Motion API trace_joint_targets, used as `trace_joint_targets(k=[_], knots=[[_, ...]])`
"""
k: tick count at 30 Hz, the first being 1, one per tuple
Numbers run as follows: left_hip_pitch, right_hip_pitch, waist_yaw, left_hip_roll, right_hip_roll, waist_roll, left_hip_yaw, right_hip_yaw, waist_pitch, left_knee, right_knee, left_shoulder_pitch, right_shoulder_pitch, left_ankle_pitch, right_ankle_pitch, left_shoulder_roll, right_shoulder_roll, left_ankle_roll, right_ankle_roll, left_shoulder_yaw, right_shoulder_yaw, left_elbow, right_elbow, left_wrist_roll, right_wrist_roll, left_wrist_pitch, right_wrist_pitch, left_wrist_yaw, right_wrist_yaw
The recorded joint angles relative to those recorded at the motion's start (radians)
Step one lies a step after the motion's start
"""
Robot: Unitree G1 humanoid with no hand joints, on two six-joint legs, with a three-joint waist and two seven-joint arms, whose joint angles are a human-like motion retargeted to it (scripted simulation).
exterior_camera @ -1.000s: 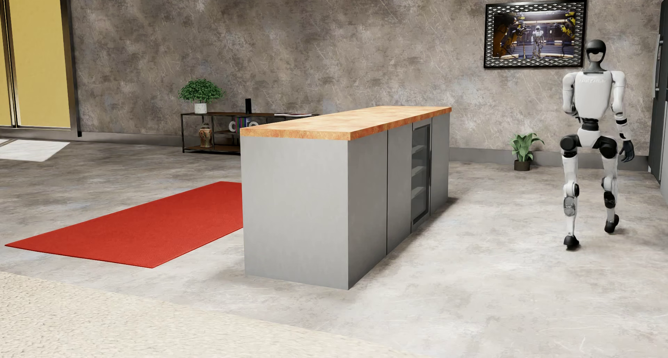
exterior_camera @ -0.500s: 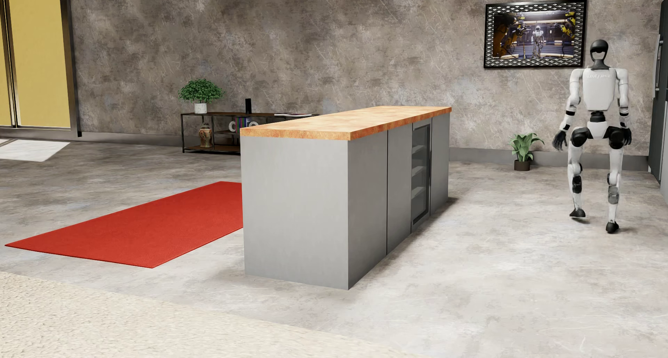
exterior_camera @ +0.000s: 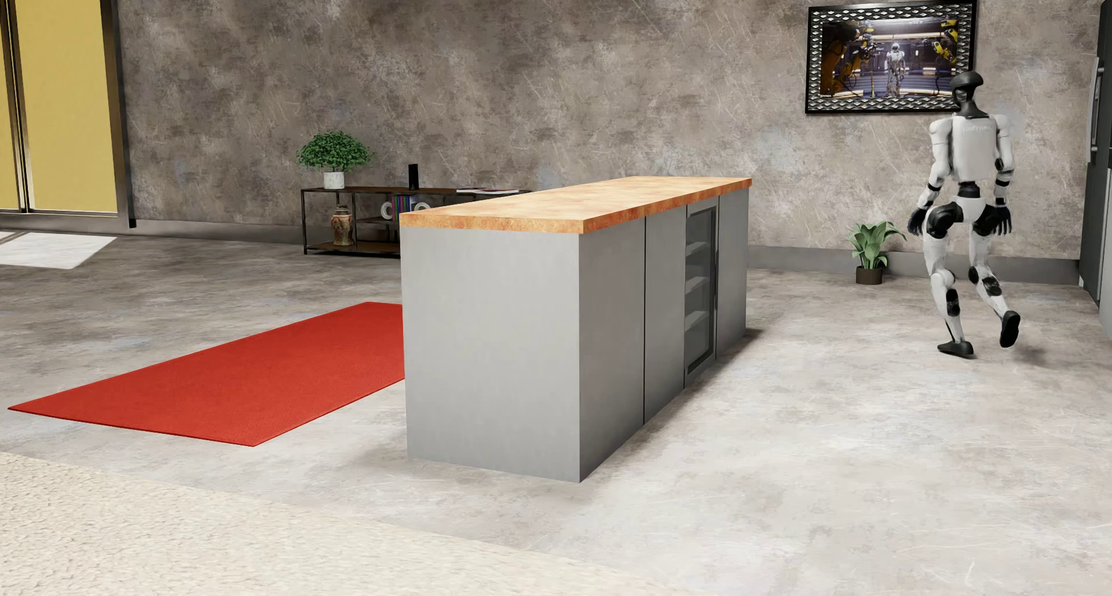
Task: Go around the counter
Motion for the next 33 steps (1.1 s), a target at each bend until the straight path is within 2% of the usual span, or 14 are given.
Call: trace_joint_targets(k=[2,3,8,10,13,16,17,19,21,23,25,27,29,33], knots=[[0.094,-0.112,-0.032,-0.059,-0.034,-0.01,-0.139,0.02,-0.004,-0.024,-0.115,-0.103,0.029,-0.036,-0.024,0.045,0.016,-0.009,-0.038,-0.219,0.004,-0.167,-0.033,0.256,0.002,-0.142,-0.013,0.032,-0.009],[0.136,-0.148,-0.045,-0.077,-0.052,-0.014,-0.205,0.008,-0.005,-0.027,-0.234,-0.125,0.044,-0.059,-0.029,0.036,0.019,-0.014,-0.046,-0.254,0.007,-0.278,-0.053,0.249,0.005,-0.183,-0.025,0.091,-0.017],[0.326,-0.161,-0.053,-0.097,0.041,-0.024,-0.399,0.013,-0.003,-0.102,-1.252,-0.125,0.049,-0.137,-0.023,0.014,-0.013,-0.036,0.12,-0.221,0.074,-0.583,-0.09,-0.517,-0.035,-0.29,-0.043,0.16,-0.003],[0.4,-0.177,-0.047,-0.074,0.079,-0.024,-0.407,-0.036,0.002,-0.1,-1.234,-0.082,0.03,-0.142,0.02,0.07,-0.011,-0.053,0.064,-0.197,0.073,-0.613,-0.093,-0.572,-0.054,-0.234,-0.025,0.19,0.013],[0.469,-0.182,-0.061,-0.017,0.086,0.005,-0.391,-0.044,0.007,0.05,-0.952,-0.035,0.071,-0.006,0.11,0.106,0.051,-0.058,0.027,-0.15,-0.057,-0.385,-0.137,-0.444,0.039,-0.043,0.009,0.211,-0.054],[0.251,-0.115,-0.088,0.111,0.061,0.054,-0.274,-0.149,0.017,0.578,-0.801,-0.062,0.1,0.251,-0.073,0.104,0.097,-0.316,0.025,-0.044,-0.143,0.156,-0.105,-0.286,0.099,0.235,0.033,0.089,-0.098],[0.147,-0.077,-0.092,0.184,0.063,0.071,-0.224,-0.179,0.019,0.729,-0.801,-0.059,0.079,0.294,-0.111,0.122,0.083,-0.304,0.023,-0.14,-0.141,0.278,-0.07,-0.149,0.079,0.245,0.047,-0.06,-0.085],[-0.038,0.004,-0.078,0.288,0.077,0.103,-0.137,-0.215,0.021,0.89,-0.828,0.014,0.033,0.206,-0.168,0.211,0.028,-0.246,0.022,-0.262,-0.108,0.252,-0.019,0.03,0.004,-0.018,0.028,-0.157,-0.044],[-0.19,0.092,-0.047,0.317,0.106,0.124,-0.093,-0.234,0.019,0.874,-0.88,0.167,0.014,0.21,-0.205,0.212,0.013,-0.262,0.03,0.014,-0.095,0.125,-0.015,-0.153,-0.014,-0.073,0.001,-0.076,-0.051],[-0.299,0.172,-0.023,0.313,0.131,0.136,-0.076,-0.243,0.013,0.687,-0.922,0.295,-0.022,0.168,-0.245,0.114,0.008,-0.254,0.044,0.29,-0.103,0.014,-0.014,-0.395,-0.008,0.007,-0.013,0.019,-0.057],[-0.32,0.239,-0.009,0.341,0.15,0.141,0.0,-0.244,0.007,0.31,-0.958,0.369,-0.083,0.168,-0.282,0.031,-0.01,-0.238,0.06,0.393,-0.084,-0.06,-0.006,-0.507,-0.014,0.071,-0.006,0.178,-0.056],[-0.283,0.301,0.0,0.352,0.178,0.144,0.113,-0.233,0.001,-0.162,-1.003,0.408,-0.169,0.26,-0.309,-0.023,-0.029,-0.24,0.077,0.381,-0.039,-0.072,0.034,-0.496,-0.037,0.125,0.005,0.245,-0.048],[-0.342,0.373,0.004,0.35,0.208,0.14,0.09,-0.228,-0.001,-0.322,-1.041,0.411,-0.246,0.155,-0.344,-0.03,-0.036,-0.384,0.093,0.304,0.015,-0.045,0.077,-0.413,-0.066,0.14,0.003,0.162,-0.041],[-0.366,0.544,0.018,0.428,0.207,0.117,0.154,-0.209,-0.006,-0.095,-1.086,0.378,-0.239,0.257,-0.356,-0.009,-0.021,-0.125,0.139,0.204,0.061,-0.084,-0.005,-0.162,-0.043,0.078,-0.05,0.147,-0.062]])
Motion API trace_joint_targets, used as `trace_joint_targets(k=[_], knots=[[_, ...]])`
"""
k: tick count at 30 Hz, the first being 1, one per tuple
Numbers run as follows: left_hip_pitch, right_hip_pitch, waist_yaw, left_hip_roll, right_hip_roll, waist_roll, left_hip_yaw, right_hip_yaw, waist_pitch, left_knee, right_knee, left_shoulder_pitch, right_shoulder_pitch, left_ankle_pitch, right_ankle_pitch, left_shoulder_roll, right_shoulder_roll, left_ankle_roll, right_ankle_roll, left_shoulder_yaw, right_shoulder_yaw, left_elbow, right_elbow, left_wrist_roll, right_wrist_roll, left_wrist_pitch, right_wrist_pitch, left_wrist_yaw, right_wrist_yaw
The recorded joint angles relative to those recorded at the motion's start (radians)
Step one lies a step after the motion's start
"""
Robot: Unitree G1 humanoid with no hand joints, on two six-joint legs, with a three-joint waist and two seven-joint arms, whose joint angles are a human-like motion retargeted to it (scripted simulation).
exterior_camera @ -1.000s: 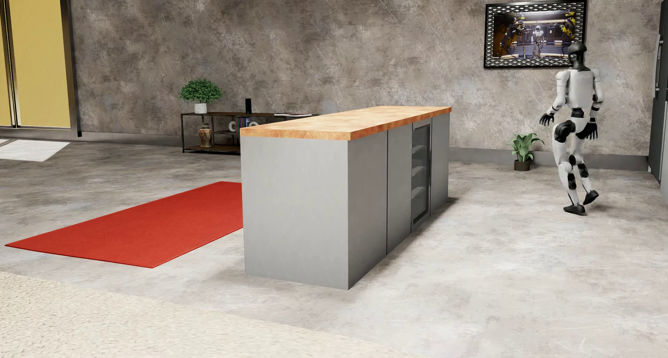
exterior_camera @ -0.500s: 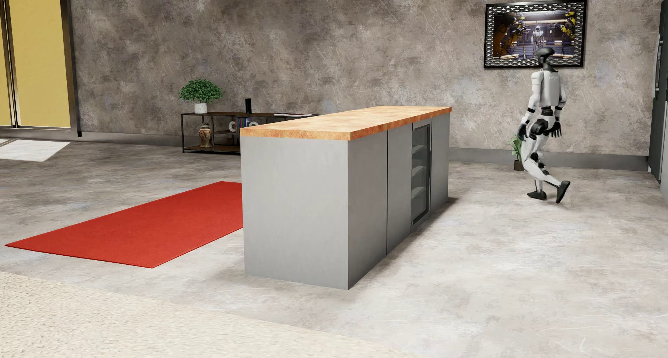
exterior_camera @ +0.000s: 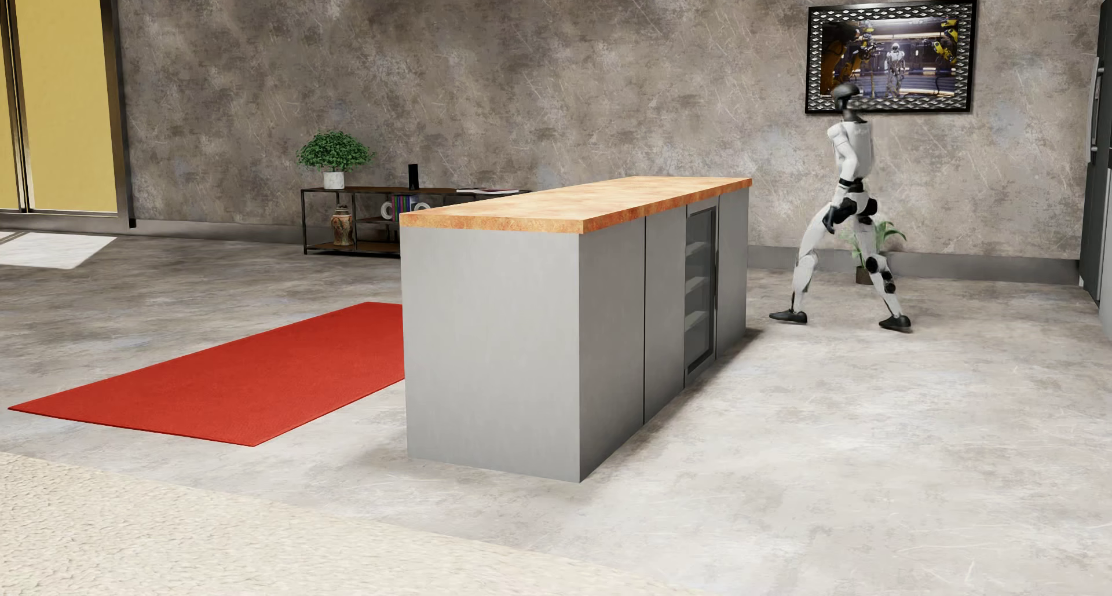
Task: Go around the counter
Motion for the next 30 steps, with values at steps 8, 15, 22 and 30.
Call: trace_joint_targets(k=[8,15,22,30], knots=[[0.22,-0.302,-0.011,-0.212,-0.186,-0.149,-0.005,0.103,-0.001,0.078,0.727,-0.413,0.287,-0.133,0.385,0.085,0.03,0.038,-0.093,-0.153,-0.043,0.229,-0.141,0.14,0.066,-0.026,0.058,-0.169,0.056],[0.45,-0.546,-0.058,-0.37,-0.187,-0.189,-0.183,-0.093,-0.017,-0.104,0.06,-0.636,0.33,-0.218,0.26,0.002,0.017,0.004,-0.14,-0.021,-0.097,-0.075,-0.087,-0.208,0.044,-0.187,0.058,0.076,0.068],[0.653,-0.438,-0.052,-0.412,-0.172,-0.153,-0.162,-0.522,-0.051,0.076,0.025,-0.415,0.304,-0.338,0.206,0.137,0.059,-0.036,-0.338,-0.134,-0.101,-0.056,-0.121,-0.103,0.071,-0.116,0.046,0.055,0.027],[0.109,-0.246,-0.049,0.078,-0.122,0.025,-0.094,-0.346,-0.051,1.057,0.043,0.171,0.178,-0.047,0.094,0.095,0.12,-0.116,-0.129,-0.108,-0.111,0.199,-0.012,0.022,0.065,-0.031,-0.004,-0.179,-0.051]])
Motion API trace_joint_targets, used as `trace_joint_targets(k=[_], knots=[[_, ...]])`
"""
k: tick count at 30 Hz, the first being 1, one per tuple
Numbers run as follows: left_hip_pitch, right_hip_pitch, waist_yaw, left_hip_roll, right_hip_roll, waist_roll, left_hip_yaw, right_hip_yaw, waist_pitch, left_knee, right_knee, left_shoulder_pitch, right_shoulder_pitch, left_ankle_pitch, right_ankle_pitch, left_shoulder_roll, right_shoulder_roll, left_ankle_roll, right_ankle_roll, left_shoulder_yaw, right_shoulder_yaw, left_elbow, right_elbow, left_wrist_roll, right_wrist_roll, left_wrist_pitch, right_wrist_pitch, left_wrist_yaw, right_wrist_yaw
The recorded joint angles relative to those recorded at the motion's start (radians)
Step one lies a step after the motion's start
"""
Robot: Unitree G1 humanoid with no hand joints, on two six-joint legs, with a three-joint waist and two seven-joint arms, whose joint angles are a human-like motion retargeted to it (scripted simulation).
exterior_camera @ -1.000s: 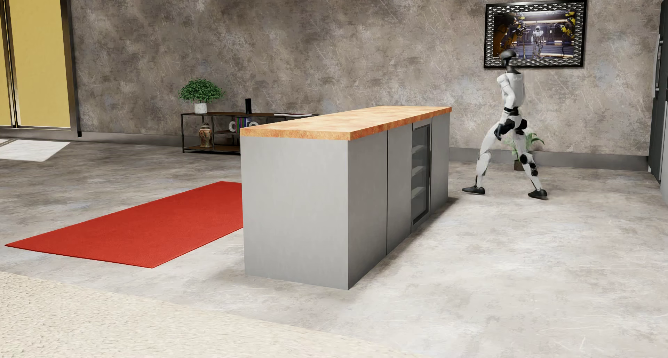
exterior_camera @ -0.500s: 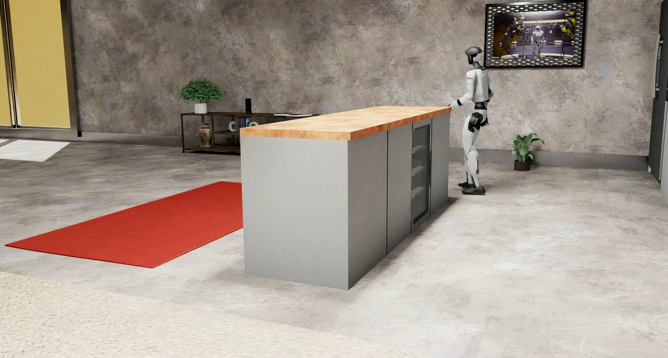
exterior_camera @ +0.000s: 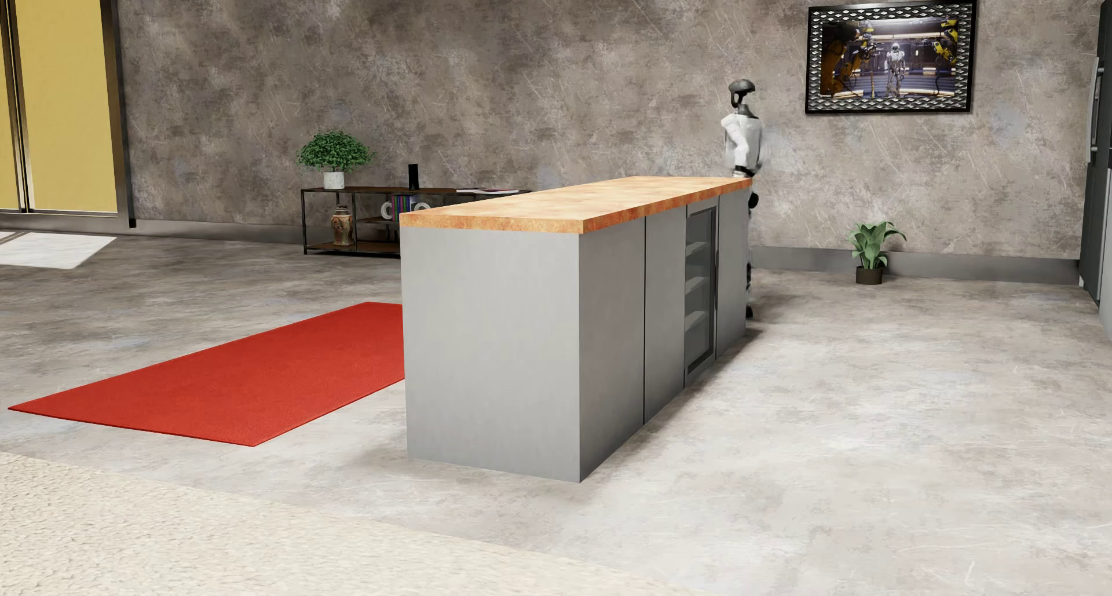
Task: Go around the counter
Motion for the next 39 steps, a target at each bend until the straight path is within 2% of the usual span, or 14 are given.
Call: trace_joint_targets(k=[3,7,9,11,14,16,17,19,22,29,33,36,37,39], knots=[[-0.112,0.008,0.053,0.145,-0.015,0.038,0.093,0.153,0.027,-0.274,0.001,0.097,-0.007,0.007,-0.024,-0.093,0.0,0.04,0.078,0.067,-0.005,-0.038,-0.037,0.017,0.015,-0.075,-0.011,-0.115,-0.014],[-0.12,0.04,0.072,0.054,-0.04,0.03,-0.009,0.282,0.054,-1.132,-0.076,0.061,-0.011,0.093,-0.033,-0.139,-0.032,-0.048,0.186,0.118,0.019,-0.166,-0.015,0.057,0.013,-0.124,0.004,-0.054,0.005],[-0.142,0.08,0.057,0.088,-0.047,0.021,0.028,0.3,0.068,-1.254,-0.097,0.026,-0.001,-0.092,-0.049,-0.127,-0.052,-0.185,0.248,0.13,0.021,-0.278,0.037,0.07,0.002,-0.126,0.038,0.009,0.001],[-0.155,0.141,0.05,0.122,-0.072,0.005,0.12,0.284,0.08,-1.111,-0.101,-0.056,0.05,0.042,-0.056,-0.1,-0.077,-0.01,0.271,0.159,-0.027,-0.357,0.065,0.04,0.017,-0.11,0.074,0.039,-0.01],[-0.189,0.186,0.062,0.078,-0.2,-0.052,0.06,0.272,0.098,-0.847,0.055,-0.249,0.152,0.094,0.084,-0.096,-0.102,0.028,0.29,0.244,-0.056,-0.404,0.083,-0.085,0.001,-0.067,0.113,0.129,-0.013],[-0.141,0.104,0.057,-0.01,-0.325,-0.102,0.07,0.234,0.108,-0.804,0.313,-0.457,0.204,0.0,0.233,-0.098,-0.092,0.041,-0.001,0.318,-0.053,-0.301,0.06,-0.19,-0.008,0.003,0.064,0.221,-0.04],[-0.115,0.033,0.047,-0.054,-0.333,-0.126,0.062,0.252,0.113,-0.818,0.445,-0.58,0.216,-0.02,0.207,-0.08,-0.073,0.045,-0.038,0.326,-0.042,-0.201,0.03,-0.198,-0.01,0.063,0.033,0.222,-0.059],[-0.065,-0.111,0.014,-0.135,-0.233,-0.156,0.004,0.294,0.116,-0.883,0.604,-0.8,0.217,-0.031,0.137,-0.005,-0.021,0.05,-0.038,0.186,-0.024,-0.046,-0.05,-0.033,0.002,0.138,-0.022,0.096,-0.112],[0.003,-0.135,-0.009,-0.243,-0.151,-0.174,-0.116,0.06,0.092,-0.995,0.346,-1.04,0.193,-0.027,0.098,0.065,0.006,0.053,0.043,-0.034,0.001,-0.087,-0.16,0.186,0.029,-0.148,-0.032,0.093,-0.115],[0.073,-0.267,0.023,-0.327,0.069,-0.184,-0.217,0.299,0.07,-0.948,0.036,-0.896,0.012,-0.096,0.13,0.055,-0.157,0.043,0.028,0.102,0.083,-0.674,-0.242,-0.361,0.033,-0.226,0.007,0.375,-0.036],[0.136,-0.363,0.019,-0.371,0.097,-0.178,-0.247,0.41,0.071,-0.96,-0.03,-0.698,0.021,-0.116,0.166,0.081,-0.147,0.039,0.048,0.157,0.081,-0.542,-0.4,-0.473,0.057,-0.084,-0.013,0.37,-0.042],[0.202,-0.339,0.021,-0.417,0.075,-0.168,-0.255,0.379,0.061,-0.943,-0.111,-0.606,0.037,-0.141,0.232,0.102,-0.138,0.044,0.047,0.131,0.103,-0.125,-0.402,-0.367,0.06,0.16,-0.028,0.216,-0.02],[0.209,-0.321,0.023,-0.432,0.065,-0.166,-0.261,0.38,0.057,-0.894,-0.086,-0.57,0.037,-0.151,0.248,0.12,-0.133,0.038,-0.045,0.063,0.116,0.012,-0.371,-0.253,0.045,0.192,-0.018,0.096,-0.01],[0.154,-0.305,0.025,-0.427,0.04,-0.144,-0.27,0.357,0.057,-0.653,0.04,-0.466,0.021,-0.134,0.155,0.184,-0.1,0.002,-0.052,-0.172,0.122,0.121,-0.271,0.071,0.037,0.077,-0.003,-0.116,-0.003]])
